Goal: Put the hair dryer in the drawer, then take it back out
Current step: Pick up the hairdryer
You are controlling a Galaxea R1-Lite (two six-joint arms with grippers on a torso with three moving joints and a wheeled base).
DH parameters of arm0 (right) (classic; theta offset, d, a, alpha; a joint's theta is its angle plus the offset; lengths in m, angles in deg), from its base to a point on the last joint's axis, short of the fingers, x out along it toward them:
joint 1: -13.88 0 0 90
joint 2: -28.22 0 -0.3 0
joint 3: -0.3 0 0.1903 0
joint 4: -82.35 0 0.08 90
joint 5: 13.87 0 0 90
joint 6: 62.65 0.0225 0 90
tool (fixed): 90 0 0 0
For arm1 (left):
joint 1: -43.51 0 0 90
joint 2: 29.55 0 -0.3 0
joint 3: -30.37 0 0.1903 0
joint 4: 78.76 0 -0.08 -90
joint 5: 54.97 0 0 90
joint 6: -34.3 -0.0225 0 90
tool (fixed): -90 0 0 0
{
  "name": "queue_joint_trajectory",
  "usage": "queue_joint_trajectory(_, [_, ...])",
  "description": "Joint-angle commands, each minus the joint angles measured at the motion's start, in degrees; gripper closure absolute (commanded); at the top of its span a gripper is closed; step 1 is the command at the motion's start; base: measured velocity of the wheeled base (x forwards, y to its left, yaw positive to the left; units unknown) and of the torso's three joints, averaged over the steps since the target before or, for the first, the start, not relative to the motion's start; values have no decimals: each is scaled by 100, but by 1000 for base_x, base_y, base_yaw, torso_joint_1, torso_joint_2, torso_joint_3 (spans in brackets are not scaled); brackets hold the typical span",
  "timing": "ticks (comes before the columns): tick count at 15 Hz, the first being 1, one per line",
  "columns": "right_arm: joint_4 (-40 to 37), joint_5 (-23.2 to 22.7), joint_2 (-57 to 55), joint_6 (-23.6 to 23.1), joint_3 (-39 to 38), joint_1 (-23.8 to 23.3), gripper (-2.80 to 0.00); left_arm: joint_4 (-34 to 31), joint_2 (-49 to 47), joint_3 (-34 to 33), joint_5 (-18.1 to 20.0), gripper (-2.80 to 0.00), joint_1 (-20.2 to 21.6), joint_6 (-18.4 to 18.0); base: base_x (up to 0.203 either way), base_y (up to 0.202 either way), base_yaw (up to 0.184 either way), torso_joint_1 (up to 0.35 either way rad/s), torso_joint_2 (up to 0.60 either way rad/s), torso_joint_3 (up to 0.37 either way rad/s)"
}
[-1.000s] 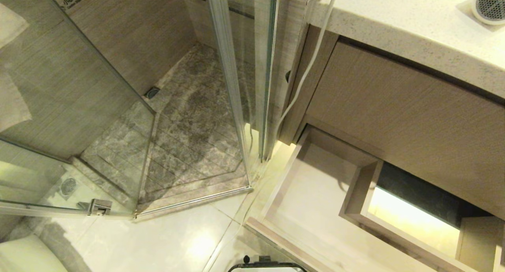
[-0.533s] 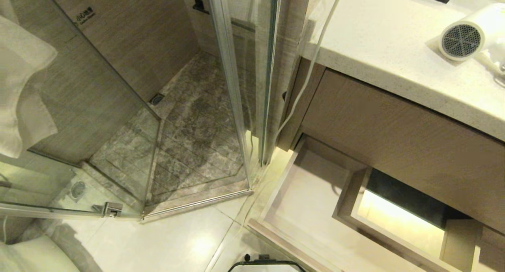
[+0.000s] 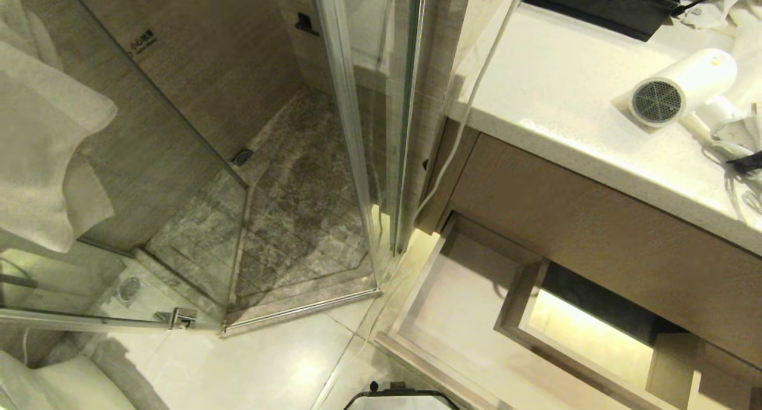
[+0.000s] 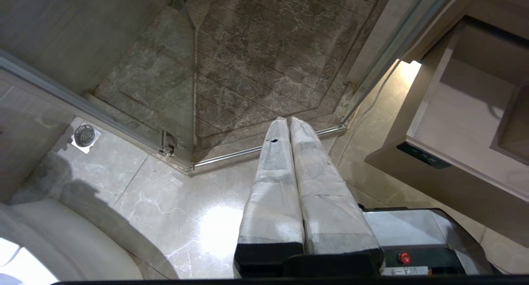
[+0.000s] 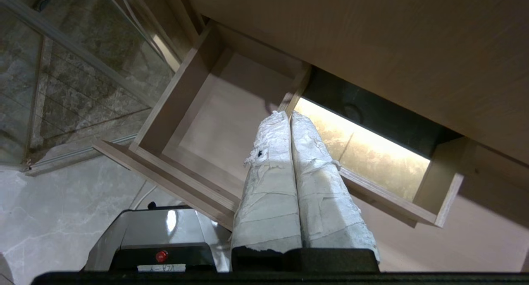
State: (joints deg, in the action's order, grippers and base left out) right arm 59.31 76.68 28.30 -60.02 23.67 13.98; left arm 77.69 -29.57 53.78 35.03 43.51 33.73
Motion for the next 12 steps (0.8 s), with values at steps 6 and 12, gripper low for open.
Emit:
queue_joint_trajectory(6, [2, 7, -7, 36, 0, 8, 0, 1, 2, -5, -5, 0, 0, 0, 0, 0, 0, 143, -274, -129])
queue_joint_trajectory(12, [2, 7, -7, 44, 0, -1, 0, 1, 2, -5, -9, 0, 0, 5, 0, 0, 0, 4, -6, -3])
